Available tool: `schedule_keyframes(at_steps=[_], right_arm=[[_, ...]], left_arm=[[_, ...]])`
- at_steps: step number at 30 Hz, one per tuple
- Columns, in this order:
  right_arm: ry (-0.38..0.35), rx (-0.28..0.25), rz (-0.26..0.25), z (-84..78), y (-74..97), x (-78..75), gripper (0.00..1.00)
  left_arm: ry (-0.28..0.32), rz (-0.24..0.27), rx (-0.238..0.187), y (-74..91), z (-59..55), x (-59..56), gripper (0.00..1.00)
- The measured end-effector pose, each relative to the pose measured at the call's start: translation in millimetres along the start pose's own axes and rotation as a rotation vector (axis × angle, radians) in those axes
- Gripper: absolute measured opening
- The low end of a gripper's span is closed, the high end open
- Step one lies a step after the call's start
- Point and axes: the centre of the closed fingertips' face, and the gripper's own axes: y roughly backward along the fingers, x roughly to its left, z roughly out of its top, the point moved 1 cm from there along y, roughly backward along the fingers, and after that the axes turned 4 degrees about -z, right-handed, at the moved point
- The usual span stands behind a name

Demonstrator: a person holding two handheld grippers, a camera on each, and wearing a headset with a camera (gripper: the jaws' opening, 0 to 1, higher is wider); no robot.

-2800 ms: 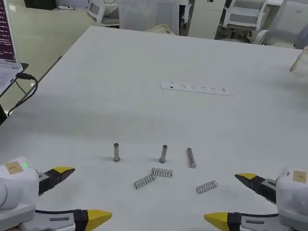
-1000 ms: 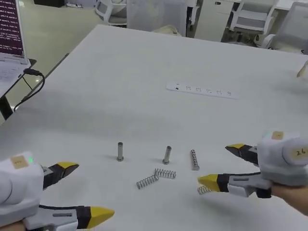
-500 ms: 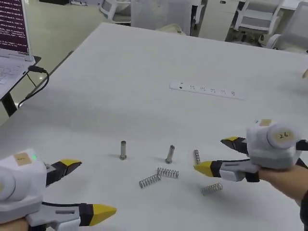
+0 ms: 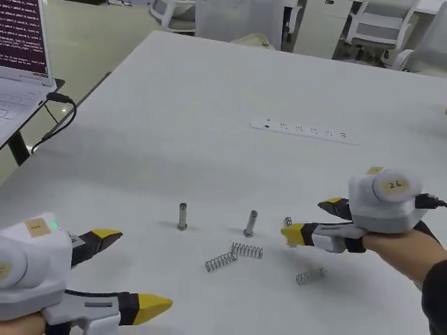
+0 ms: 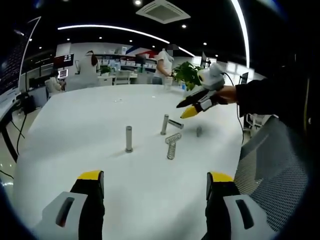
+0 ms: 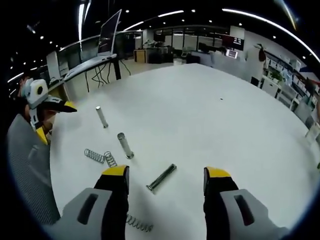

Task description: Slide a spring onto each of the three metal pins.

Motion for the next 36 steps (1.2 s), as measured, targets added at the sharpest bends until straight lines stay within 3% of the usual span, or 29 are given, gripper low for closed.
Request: schedule_keyframes(at_steps=[24,36], right_arm=[[-0.020,0.100,-0.023,-3.5,-26.1,1.1,0.37],[-0.045,0.175,-0.052,-10.1,-33.9,-3.1,0.23]], left_arm=[[0.002,-0.003,-0.002,-0.9,0.5,-0.5,0.80],[0.003,-0.003,-0.007,-0.8,1.8,-0.7,0.79]])
